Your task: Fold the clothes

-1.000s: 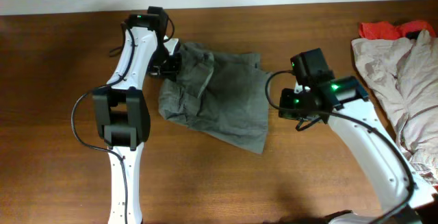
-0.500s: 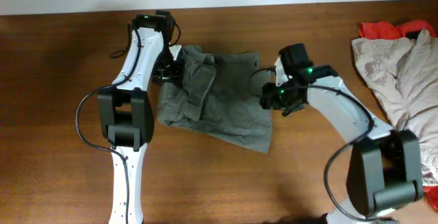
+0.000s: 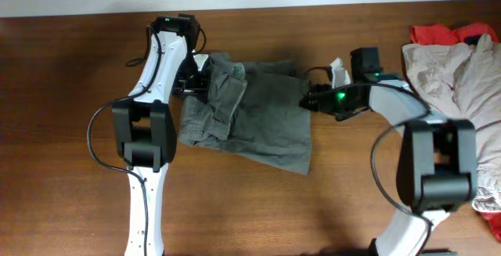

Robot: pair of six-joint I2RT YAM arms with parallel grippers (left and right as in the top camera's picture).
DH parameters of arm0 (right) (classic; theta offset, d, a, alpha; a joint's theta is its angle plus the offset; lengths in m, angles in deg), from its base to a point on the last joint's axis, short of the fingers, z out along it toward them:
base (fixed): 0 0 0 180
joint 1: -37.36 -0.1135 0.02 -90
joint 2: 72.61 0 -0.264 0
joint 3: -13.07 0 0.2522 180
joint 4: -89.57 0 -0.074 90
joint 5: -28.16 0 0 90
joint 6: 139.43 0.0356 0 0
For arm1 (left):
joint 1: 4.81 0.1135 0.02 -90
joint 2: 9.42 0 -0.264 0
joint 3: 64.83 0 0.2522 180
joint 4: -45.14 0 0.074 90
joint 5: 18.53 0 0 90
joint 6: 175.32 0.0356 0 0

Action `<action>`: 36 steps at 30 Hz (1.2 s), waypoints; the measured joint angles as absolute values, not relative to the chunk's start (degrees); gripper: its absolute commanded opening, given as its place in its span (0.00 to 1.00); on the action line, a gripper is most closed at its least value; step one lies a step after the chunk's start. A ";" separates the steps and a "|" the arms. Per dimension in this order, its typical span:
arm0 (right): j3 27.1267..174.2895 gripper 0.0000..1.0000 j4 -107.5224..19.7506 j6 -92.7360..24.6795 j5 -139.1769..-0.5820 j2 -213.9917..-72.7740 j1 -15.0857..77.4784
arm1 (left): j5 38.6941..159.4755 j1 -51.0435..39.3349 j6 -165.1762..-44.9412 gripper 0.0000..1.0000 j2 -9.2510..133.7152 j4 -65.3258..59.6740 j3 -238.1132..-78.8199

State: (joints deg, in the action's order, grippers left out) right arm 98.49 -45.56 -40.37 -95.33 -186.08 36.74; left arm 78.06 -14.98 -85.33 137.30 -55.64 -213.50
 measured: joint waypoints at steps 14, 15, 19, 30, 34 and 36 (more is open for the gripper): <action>98.51 0.30 -52.92 -41.35 -100.47 -190.67 31.75 | 78.06 -14.98 -85.31 0.49 137.30 -55.69 -213.50; 98.51 0.24 -52.90 -41.50 -100.05 -190.87 31.23 | 78.04 -14.98 -85.31 0.49 137.30 -55.69 -213.50; 98.51 0.04 -52.18 -41.72 -98.37 -191.19 30.25 | 78.04 -14.98 -85.18 0.44 137.30 -56.10 -213.50; 98.45 0.04 -38.28 -41.90 -86.37 -182.95 32.02 | 78.56 -15.74 -84.90 0.56 138.04 -62.38 -220.61; 98.56 0.04 -32.33 -41.94 -75.49 -174.98 32.21 | 79.44 -16.16 -84.96 0.64 138.15 -65.00 -229.90; 99.12 0.04 -28.29 -41.96 -70.17 -172.44 32.23 | 80.64 -16.20 -84.92 0.64 138.11 -65.09 -234.14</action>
